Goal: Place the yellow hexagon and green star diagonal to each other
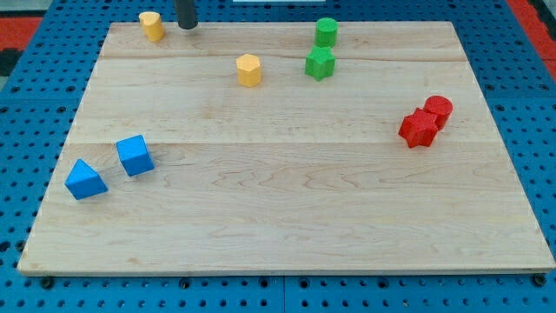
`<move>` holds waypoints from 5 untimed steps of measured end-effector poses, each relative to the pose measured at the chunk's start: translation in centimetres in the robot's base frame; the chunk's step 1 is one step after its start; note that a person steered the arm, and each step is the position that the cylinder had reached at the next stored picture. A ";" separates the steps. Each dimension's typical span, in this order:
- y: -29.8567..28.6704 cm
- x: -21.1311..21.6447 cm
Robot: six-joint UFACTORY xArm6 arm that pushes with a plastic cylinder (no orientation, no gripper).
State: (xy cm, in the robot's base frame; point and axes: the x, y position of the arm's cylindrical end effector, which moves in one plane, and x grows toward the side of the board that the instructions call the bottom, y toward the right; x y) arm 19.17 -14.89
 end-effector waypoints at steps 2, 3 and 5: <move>13.6 5.1; 18.4 9.2; 10.7 13.6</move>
State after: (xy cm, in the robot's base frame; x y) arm 32.76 -4.23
